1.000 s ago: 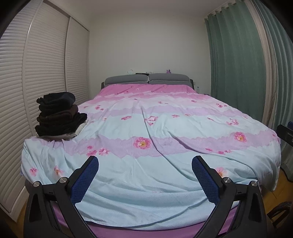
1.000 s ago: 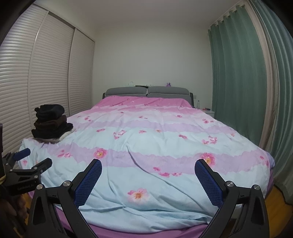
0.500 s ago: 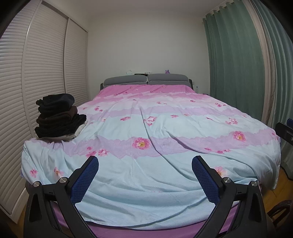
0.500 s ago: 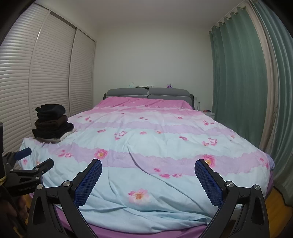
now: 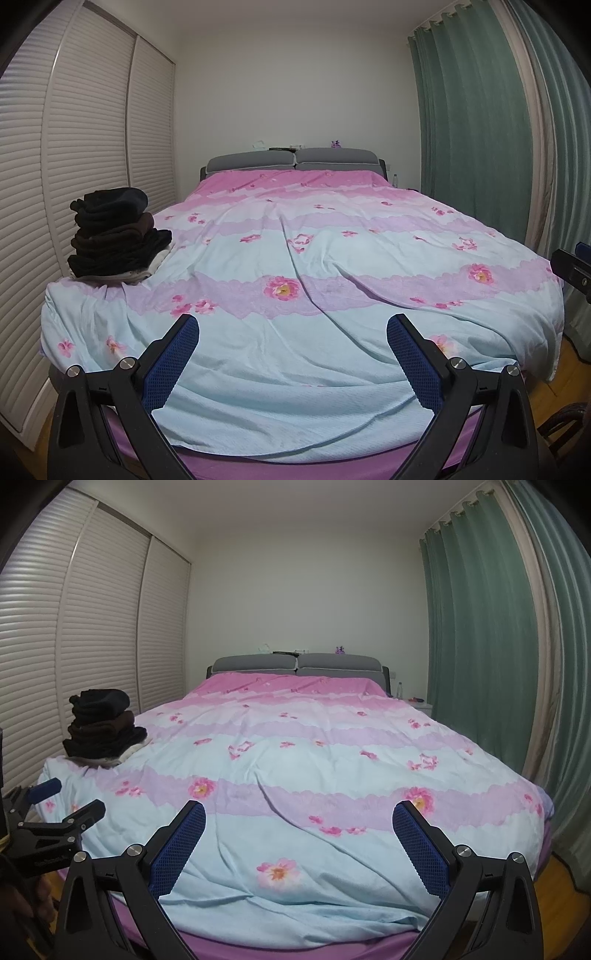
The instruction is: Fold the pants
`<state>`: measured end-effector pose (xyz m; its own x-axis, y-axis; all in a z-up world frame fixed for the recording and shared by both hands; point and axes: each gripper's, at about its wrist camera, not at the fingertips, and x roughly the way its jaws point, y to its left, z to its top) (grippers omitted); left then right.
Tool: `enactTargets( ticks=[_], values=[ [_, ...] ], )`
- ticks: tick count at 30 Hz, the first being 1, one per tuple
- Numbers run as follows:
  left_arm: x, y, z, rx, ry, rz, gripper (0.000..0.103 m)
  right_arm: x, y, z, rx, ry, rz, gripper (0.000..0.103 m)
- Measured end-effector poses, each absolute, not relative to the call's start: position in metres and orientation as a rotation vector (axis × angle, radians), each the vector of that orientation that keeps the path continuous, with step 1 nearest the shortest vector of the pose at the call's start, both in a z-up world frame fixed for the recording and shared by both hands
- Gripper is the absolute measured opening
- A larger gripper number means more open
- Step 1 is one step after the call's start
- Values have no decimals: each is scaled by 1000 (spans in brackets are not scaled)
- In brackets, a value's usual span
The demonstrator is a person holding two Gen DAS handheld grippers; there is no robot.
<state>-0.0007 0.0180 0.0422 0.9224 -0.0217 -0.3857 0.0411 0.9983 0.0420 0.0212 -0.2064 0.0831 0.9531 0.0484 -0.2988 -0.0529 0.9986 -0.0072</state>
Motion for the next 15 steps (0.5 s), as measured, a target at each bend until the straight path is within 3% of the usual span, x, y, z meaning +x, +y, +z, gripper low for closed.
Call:
enactTargets(
  ticks=[15],
  values=[
    [1,19,41,9,411,-78,103,22,-206,82,-14,302,52,103]
  ],
)
